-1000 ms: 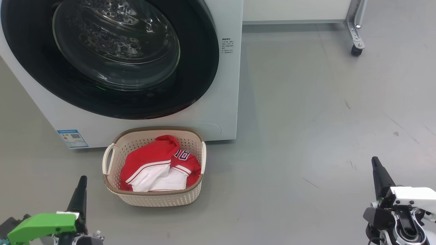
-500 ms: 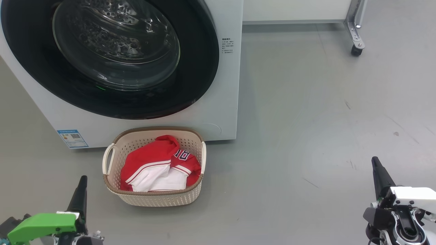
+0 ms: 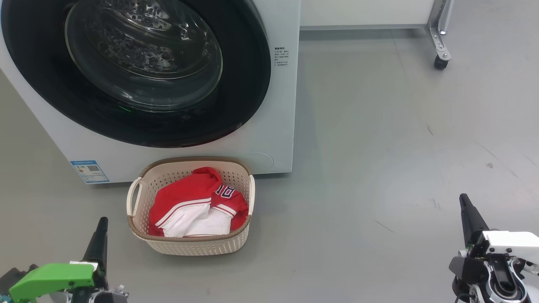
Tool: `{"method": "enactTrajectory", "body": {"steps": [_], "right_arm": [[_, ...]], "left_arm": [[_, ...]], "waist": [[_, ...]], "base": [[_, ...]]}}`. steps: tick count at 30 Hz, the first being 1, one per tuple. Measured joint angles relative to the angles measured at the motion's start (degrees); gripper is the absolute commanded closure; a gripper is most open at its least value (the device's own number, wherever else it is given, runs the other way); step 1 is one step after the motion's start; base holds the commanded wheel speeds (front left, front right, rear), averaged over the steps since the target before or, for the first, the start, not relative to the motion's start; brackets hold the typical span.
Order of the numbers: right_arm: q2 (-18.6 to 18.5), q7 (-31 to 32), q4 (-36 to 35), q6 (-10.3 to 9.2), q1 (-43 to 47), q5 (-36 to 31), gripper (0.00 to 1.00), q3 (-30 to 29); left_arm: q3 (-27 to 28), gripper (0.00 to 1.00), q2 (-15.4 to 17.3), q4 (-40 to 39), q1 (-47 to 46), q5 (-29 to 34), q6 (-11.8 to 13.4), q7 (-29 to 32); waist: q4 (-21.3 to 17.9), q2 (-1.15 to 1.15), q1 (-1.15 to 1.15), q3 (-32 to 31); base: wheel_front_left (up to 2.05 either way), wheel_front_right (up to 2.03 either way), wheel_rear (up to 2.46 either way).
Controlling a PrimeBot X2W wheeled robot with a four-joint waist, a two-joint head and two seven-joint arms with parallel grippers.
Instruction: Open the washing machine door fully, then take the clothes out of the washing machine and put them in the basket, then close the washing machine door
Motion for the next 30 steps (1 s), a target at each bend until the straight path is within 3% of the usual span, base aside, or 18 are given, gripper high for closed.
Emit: {"method": "enactTrajectory", "body": {"steps": [30], "right_arm": [[0.0, 0.0, 0.0, 0.00, 0.0, 0.0, 1.00, 0.0]], "left_arm": [[0.2, 1.00, 0.0, -0.1, 0.0, 0.0, 0.0, 0.0]], "waist": [[0.0, 0.00, 0.00, 0.0]], "base": [[0.00, 0.00, 0.00]]}}
